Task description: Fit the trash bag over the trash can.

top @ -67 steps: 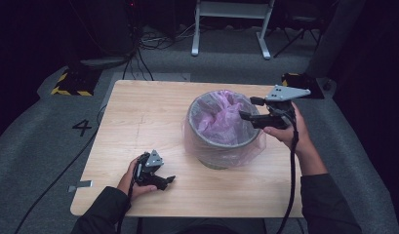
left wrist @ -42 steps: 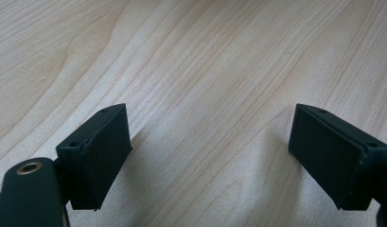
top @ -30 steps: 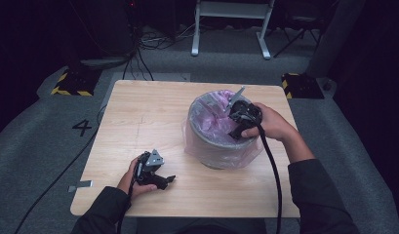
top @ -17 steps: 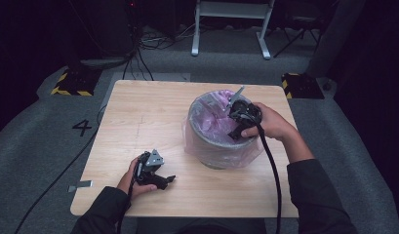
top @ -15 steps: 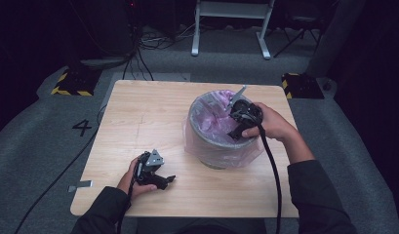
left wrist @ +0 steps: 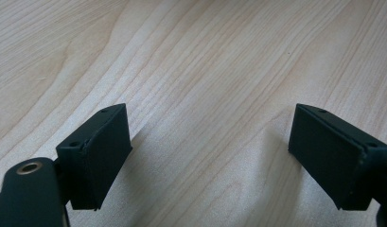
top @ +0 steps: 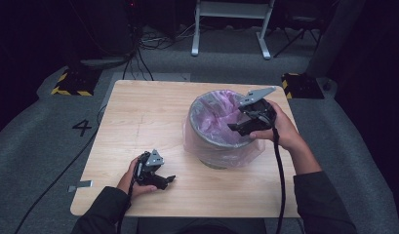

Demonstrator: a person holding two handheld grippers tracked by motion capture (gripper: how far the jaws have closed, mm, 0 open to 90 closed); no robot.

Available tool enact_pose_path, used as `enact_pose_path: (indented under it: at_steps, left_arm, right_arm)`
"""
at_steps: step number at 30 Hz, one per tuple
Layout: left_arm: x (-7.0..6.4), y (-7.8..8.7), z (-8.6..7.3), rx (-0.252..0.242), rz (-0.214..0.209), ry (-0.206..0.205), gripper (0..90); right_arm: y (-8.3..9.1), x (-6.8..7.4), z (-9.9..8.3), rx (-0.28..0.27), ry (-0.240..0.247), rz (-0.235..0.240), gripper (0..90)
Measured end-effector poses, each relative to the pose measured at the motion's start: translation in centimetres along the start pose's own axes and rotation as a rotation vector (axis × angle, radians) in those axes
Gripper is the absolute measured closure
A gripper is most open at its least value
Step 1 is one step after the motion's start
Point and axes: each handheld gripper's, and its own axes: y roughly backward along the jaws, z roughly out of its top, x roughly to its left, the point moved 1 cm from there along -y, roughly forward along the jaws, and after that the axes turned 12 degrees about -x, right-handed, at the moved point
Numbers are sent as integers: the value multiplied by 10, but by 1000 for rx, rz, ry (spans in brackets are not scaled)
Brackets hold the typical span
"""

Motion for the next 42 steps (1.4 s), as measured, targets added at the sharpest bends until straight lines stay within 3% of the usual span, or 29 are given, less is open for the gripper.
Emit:
enact_pose_path:
  at_steps: [3, 5, 14, 23, 33, 37, 42]
  left_arm:
    - [0, 0, 0, 0, 0, 0, 135]
    - [0, 0, 0, 0, 0, 0, 135]
    - [0, 0, 0, 0, 0, 0, 135]
    - [0, 0, 0, 0, 1, 0, 136]
    - [0, -1, 0, -2, 3, 1, 135]
    - [0, -1, 0, -1, 3, 2, 136]
    - [0, -1, 0, -2, 3, 0, 136]
  right_arm:
    - [20, 3, 0, -94, -13, -41, 256]
    - [32, 6, -2, -138, -26, -38, 257]
    - [76, 18, -31, -233, -20, -94, 252]
    - [100, 32, -70, -240, -22, -139, 237]
    - [99, 47, -118, -202, 10, -198, 217]
    - [92, 51, -136, -158, 24, -225, 215]
    - [80, 53, -161, -99, 5, -219, 214]
